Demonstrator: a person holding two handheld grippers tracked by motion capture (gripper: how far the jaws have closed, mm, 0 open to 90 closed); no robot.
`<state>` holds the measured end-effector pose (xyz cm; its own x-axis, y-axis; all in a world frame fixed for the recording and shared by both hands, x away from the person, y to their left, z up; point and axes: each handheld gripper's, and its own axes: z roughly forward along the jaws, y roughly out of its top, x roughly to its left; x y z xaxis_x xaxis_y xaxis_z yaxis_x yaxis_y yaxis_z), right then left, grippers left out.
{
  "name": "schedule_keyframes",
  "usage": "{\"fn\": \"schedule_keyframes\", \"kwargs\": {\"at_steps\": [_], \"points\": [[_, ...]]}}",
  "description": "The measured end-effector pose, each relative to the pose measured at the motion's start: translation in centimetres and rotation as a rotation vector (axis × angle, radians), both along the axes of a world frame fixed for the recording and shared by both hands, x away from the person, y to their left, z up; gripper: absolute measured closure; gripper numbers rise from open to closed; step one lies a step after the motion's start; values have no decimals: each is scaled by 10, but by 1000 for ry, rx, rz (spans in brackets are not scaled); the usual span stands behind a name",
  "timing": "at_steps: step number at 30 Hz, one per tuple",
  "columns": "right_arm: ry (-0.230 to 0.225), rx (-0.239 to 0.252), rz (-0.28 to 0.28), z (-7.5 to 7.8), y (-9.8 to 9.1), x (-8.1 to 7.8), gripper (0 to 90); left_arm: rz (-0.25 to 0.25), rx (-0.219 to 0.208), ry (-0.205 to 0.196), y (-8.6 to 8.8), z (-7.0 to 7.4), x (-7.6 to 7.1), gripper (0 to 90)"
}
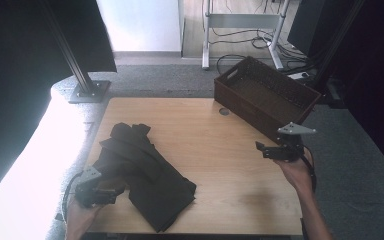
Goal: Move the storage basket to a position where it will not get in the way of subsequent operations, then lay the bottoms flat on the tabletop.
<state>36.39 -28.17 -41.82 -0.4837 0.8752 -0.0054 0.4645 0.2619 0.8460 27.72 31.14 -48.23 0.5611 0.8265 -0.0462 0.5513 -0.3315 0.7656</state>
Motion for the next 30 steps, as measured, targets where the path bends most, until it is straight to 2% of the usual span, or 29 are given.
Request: {"fn": "schedule_keyframes", "kwargs": {"at_steps": [8,17,21,25,30], "points": [[32,-9,90,-25,28,-11,98,-47,29,-20,-12,21,17,0],[44,20,177,-53,62,-28,122,-59,80,-9,-26,27,40,0],[51,28,212,-63,78,-33,126,-50,125,-3,-30,22,52,12],[80,33,250,-74,96,-37,128,-42,167,18,-32,12,64,33],[110,42,300,-84,118,-42,123,-42,217,14,-37,1,71,129]]}}
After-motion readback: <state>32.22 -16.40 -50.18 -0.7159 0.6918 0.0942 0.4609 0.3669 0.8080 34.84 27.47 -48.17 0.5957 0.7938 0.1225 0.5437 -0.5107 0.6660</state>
